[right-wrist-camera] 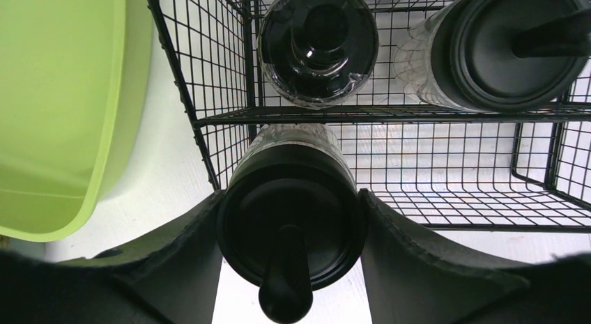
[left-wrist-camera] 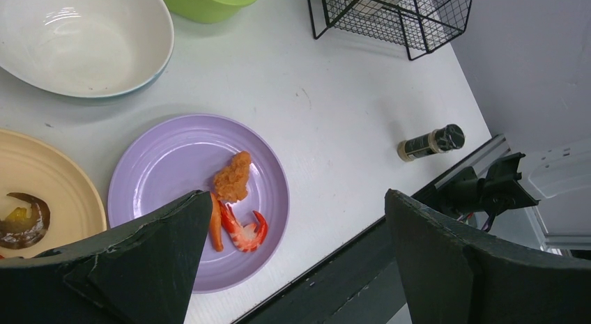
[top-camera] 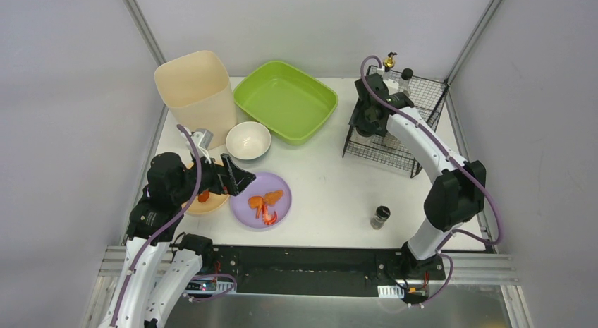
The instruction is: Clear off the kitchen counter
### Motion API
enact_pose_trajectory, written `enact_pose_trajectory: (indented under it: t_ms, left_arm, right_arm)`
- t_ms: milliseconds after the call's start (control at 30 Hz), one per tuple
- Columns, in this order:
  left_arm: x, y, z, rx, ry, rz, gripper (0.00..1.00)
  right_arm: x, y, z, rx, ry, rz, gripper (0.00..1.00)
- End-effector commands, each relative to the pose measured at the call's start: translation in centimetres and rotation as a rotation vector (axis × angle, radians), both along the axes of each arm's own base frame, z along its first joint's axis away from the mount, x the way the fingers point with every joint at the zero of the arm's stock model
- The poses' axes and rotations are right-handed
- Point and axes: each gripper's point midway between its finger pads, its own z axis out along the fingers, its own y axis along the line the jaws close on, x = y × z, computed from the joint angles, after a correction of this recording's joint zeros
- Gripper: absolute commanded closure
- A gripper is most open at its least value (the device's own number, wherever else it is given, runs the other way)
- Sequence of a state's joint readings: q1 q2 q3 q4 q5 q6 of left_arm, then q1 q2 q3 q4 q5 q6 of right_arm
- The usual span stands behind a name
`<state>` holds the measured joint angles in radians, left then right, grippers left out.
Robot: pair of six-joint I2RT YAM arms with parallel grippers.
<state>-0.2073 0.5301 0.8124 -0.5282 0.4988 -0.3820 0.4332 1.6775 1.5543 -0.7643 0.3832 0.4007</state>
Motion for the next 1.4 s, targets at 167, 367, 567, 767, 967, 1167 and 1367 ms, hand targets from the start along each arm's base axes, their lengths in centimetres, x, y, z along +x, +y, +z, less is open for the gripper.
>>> enact_pose_trajectory:
  t_ms: [167,367,567,767,967,1167,1367]
  left_arm:
    - [0.3,-0.2,0.7,-0.016,-0.028,-0.012,0.00]
    - [0.3,-0.2,0.8,-0.016,-0.029,-0.012,0.00]
    - [0.3,-0.2,0.7,-0.015,-0.024,-0.013,0.00]
    - [0.3,-0.2,0.7,-0.016,-0.024,-0.013,0.00]
    - [0.4,-0.2,0.6,-0.015,-0.020,-0.013,0.00]
    - [0.4,-0.2,0.6,-0.014,-0.021,-0.011,0.00]
    - [0.4,-0.2,0.6,-0.013,-0.021,-0.009,0.00]
  right_arm:
    - [2.0,0.5,-0.4,0.012,-0.035,-0.020,0.78]
    - [1.6,0.0,-1.6,-0.014,-0.007,-0.028,0.73]
    - [1.4,-0.3,-2.4,-0.028,0.018,-0.033,0.65]
    - [1.1,-0.3,-2.8,-0.031,0.034,-0.031,0.48]
    - [0.7,-0.6,-2.2,-0.036,0.032,-0.036,0.28]
    - [-0.2,-0.8,-0.6,-0.020,0.010,-0.030,0.19]
    - [-2.6,-1.4,1.2,-0.004,-0.024,-0.020,0.17]
